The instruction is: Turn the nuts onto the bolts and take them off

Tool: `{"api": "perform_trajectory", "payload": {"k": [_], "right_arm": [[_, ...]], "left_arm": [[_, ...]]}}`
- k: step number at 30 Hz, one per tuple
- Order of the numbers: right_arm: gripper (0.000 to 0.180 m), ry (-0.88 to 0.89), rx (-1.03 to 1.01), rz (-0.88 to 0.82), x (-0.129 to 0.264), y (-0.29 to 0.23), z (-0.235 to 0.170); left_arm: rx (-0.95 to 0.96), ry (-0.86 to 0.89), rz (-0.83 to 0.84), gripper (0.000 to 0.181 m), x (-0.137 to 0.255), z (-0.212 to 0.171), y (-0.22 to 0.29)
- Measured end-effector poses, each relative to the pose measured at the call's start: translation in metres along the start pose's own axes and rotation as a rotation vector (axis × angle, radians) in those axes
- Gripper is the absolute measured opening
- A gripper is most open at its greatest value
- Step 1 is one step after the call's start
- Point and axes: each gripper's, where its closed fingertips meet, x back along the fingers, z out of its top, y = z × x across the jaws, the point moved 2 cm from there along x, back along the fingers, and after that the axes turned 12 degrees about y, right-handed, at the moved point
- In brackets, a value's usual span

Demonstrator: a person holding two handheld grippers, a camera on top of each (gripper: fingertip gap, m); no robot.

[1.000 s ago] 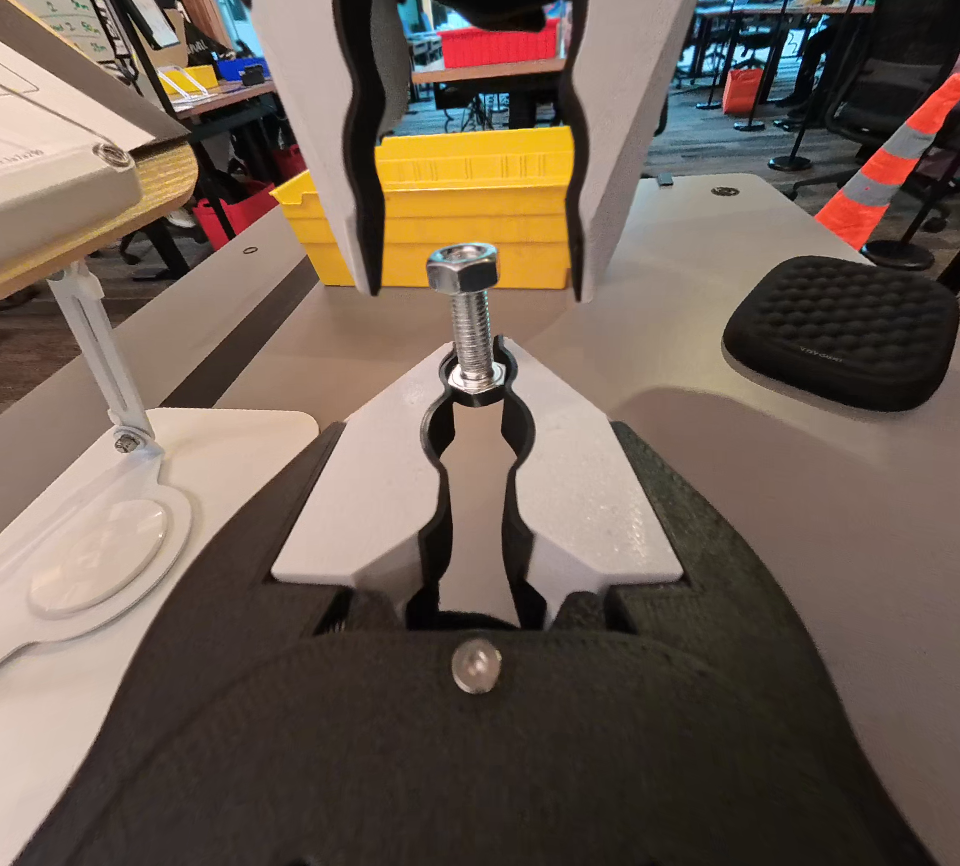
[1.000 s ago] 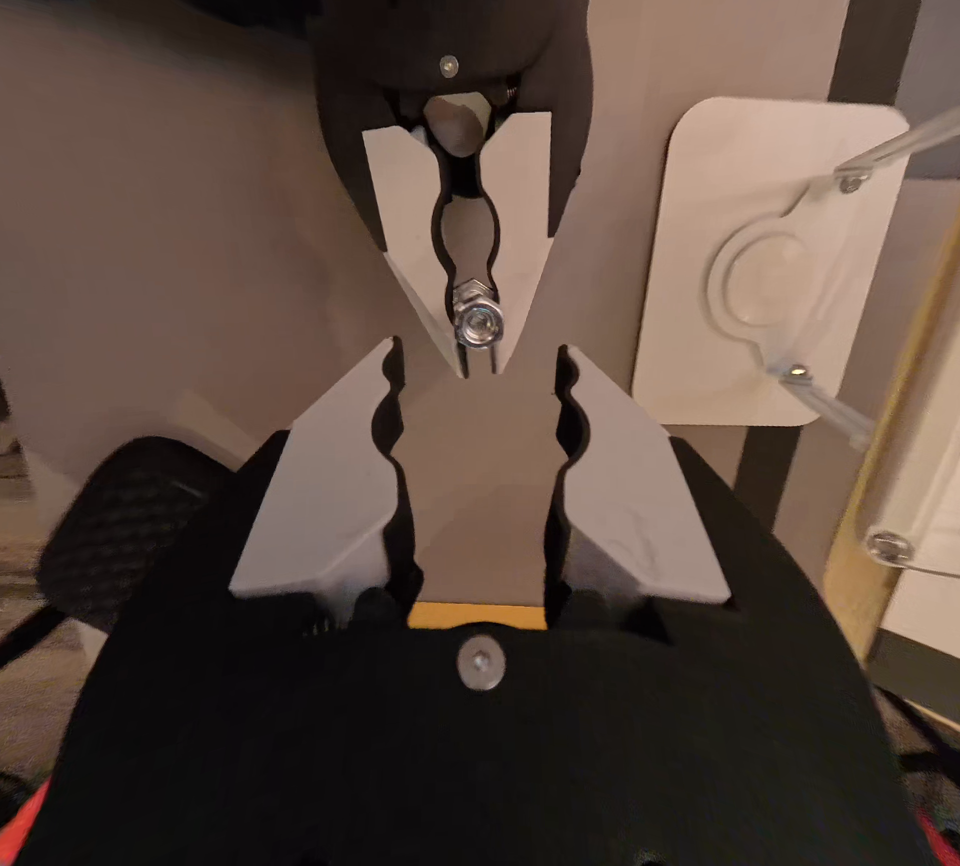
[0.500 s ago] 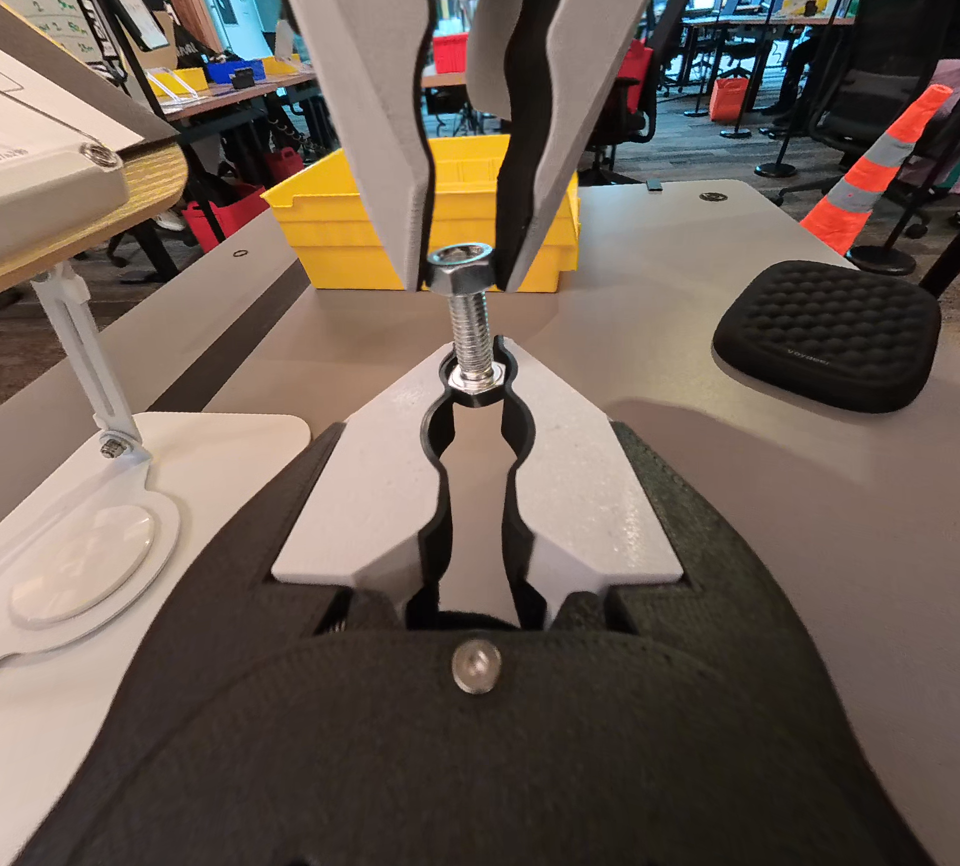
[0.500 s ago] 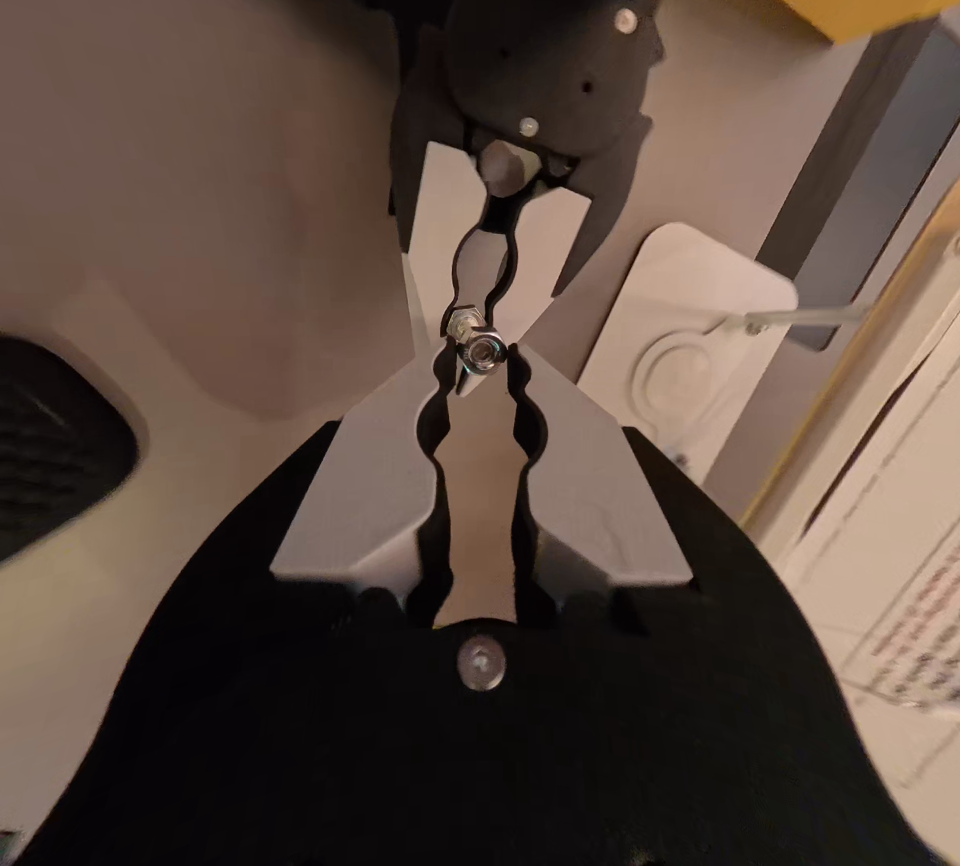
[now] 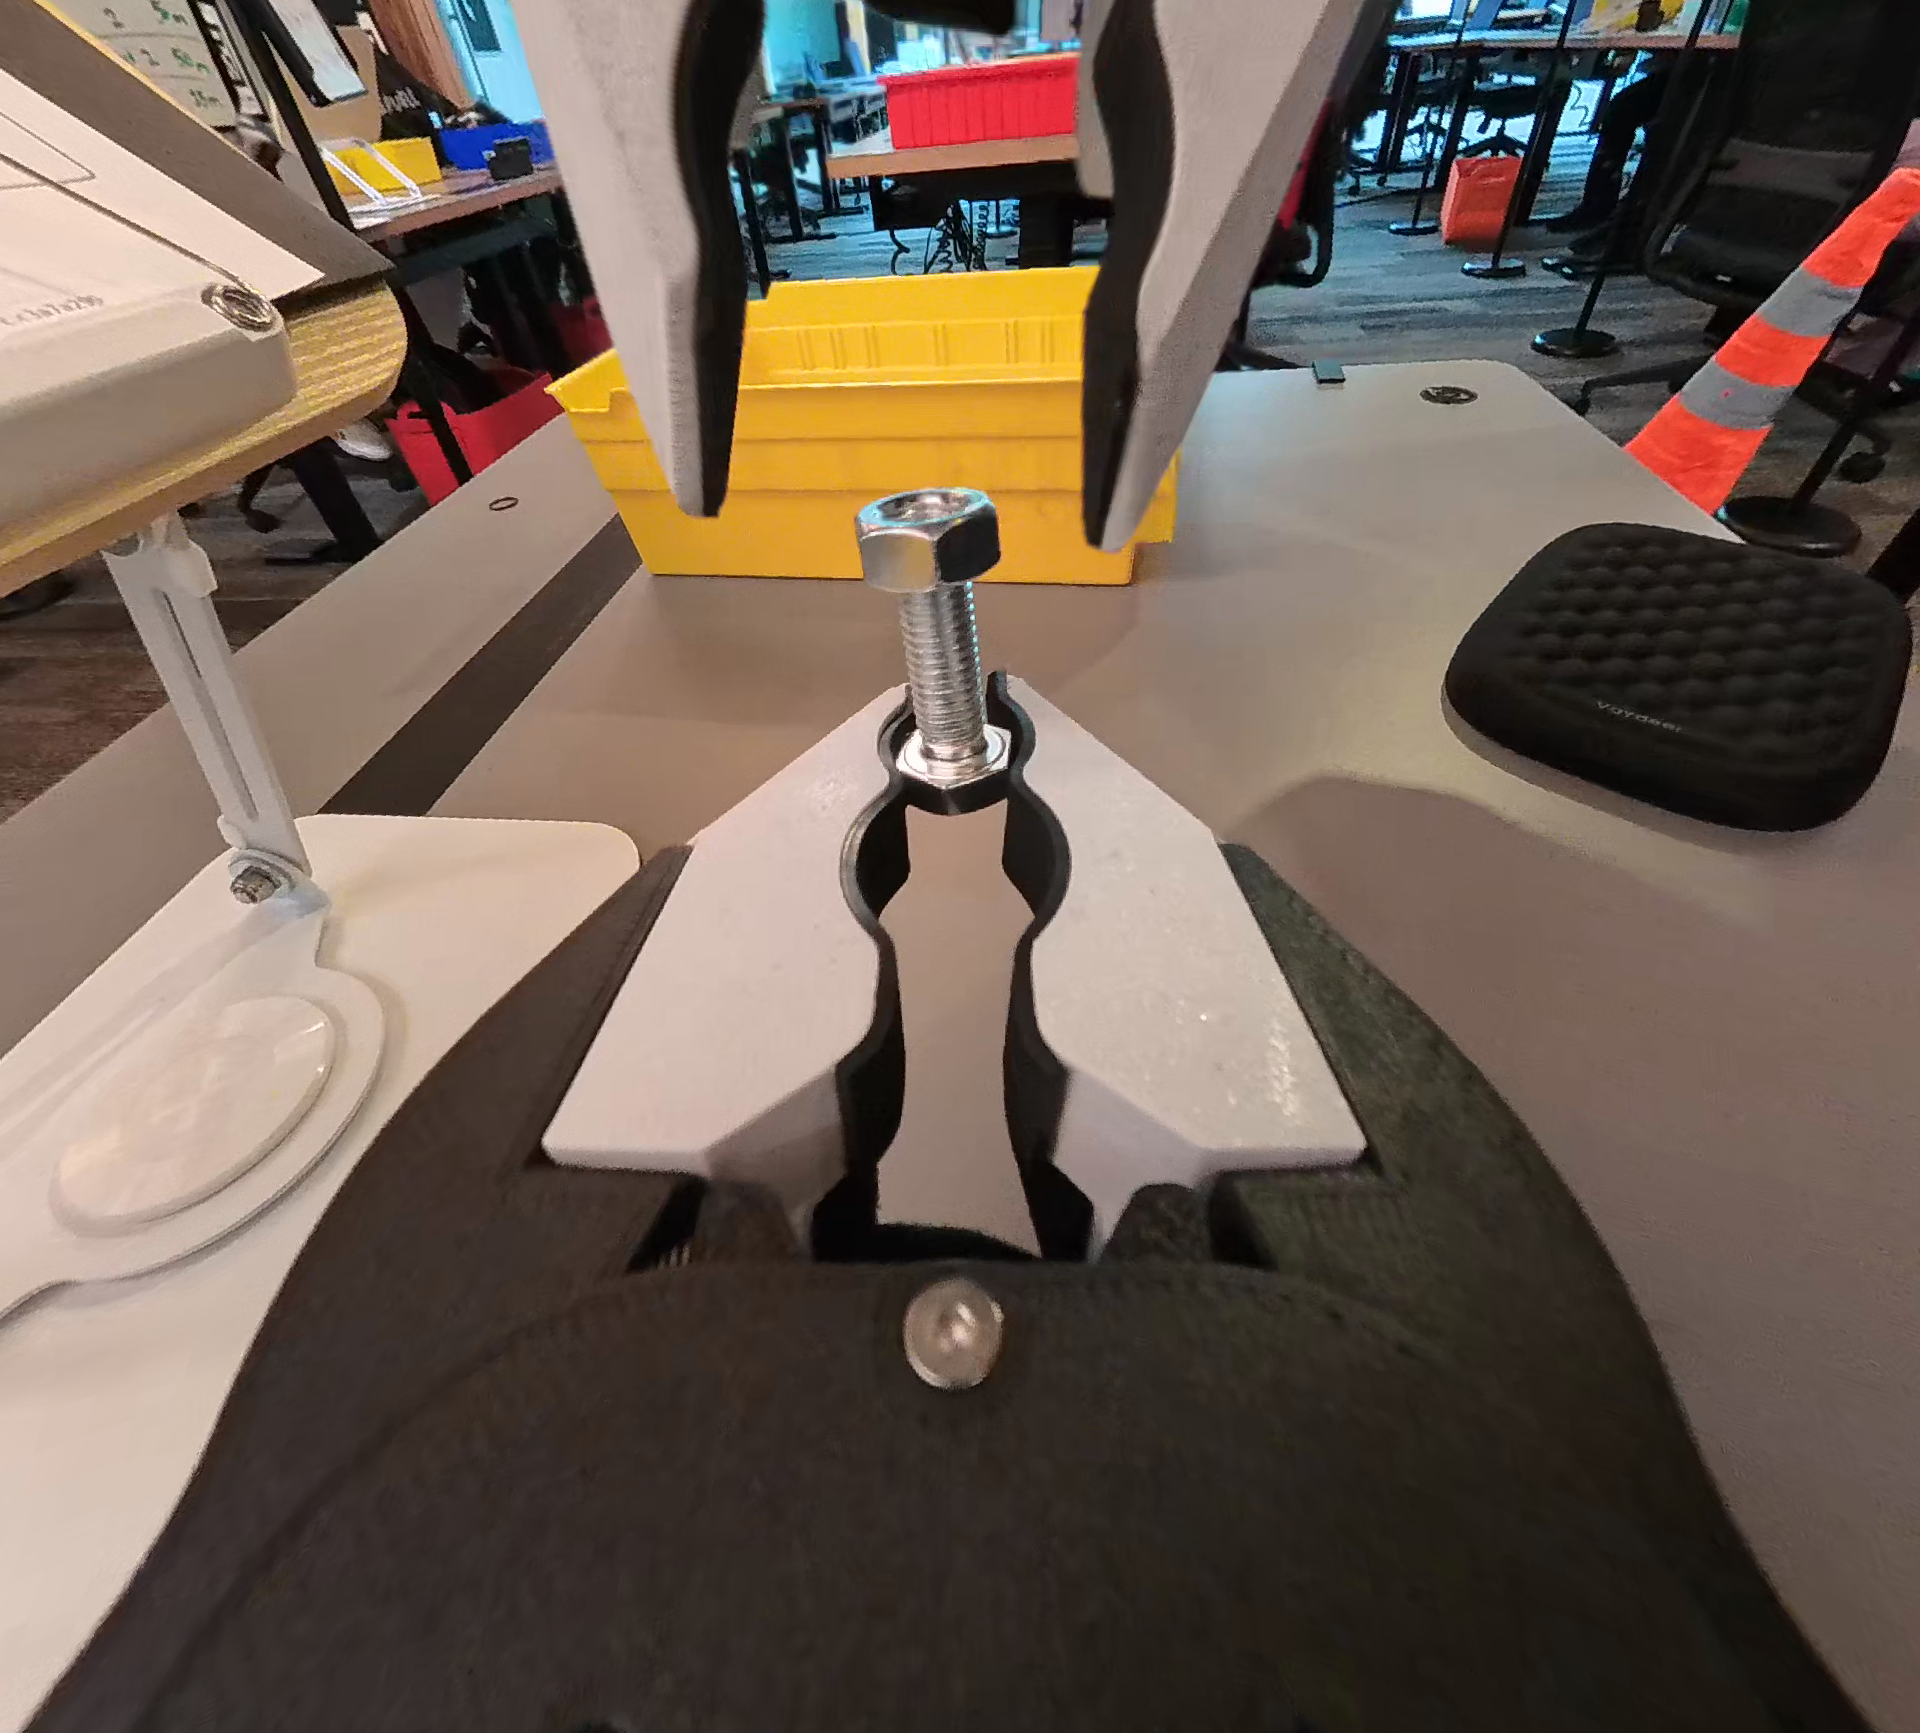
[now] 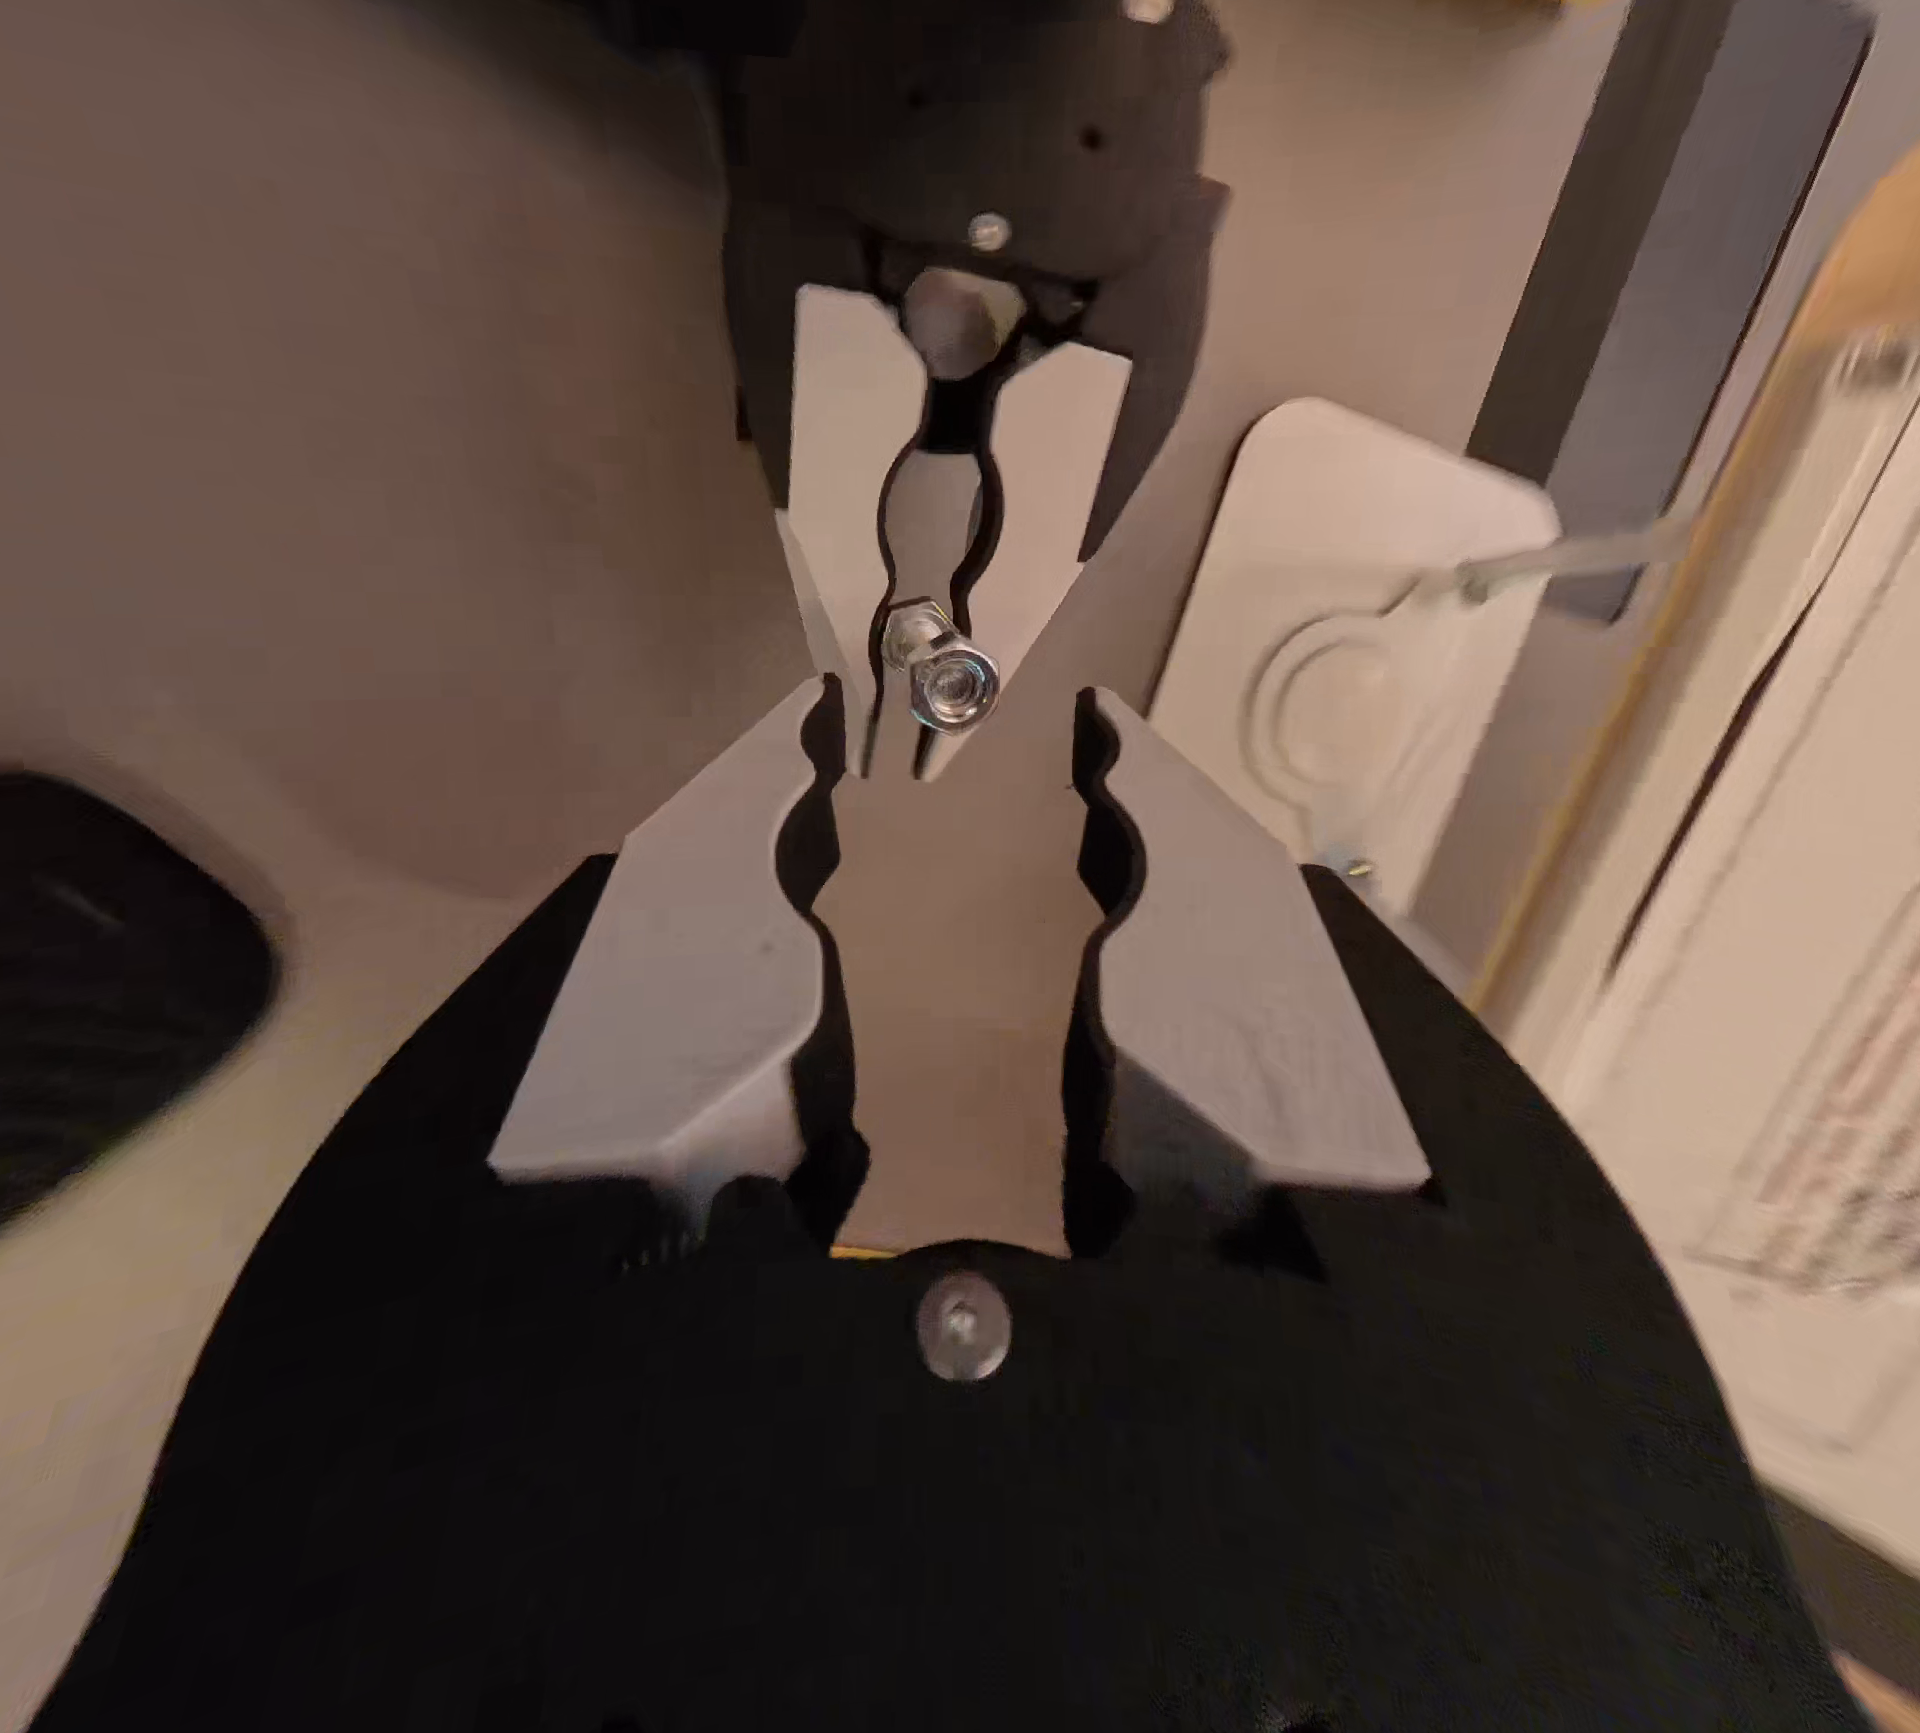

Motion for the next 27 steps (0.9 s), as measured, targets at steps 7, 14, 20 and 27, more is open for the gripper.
{"api": "perform_trajectory", "payload": {"k": [7, 14, 20, 27], "right_arm": [[0.017, -0.034, 0.296, 0.055, -0.008, -0.003, -0.001], [0.017, -0.033, -0.110, 0.061, -0.010, -0.002, -0.004], [0.032, -0.023, -0.448, 0.047, -0.014, -0.008, -0.001], [0.037, -0.017, -0.012, 0.033, -0.004, -0.002, -0.001]], "left_arm": [[-0.004, -0.006, -0.007, 0.010, -0.001, -0.001, 0.002], [-0.008, -0.013, 0.000, 0.010, -0.001, -0.003, 0.001], [-0.019, -0.034, -0.007, 0.010, -0.004, -0.007, 0.003], [-0.013, -0.019, -0.009, 0.010, -0.003, -0.004, 0.003]]}}
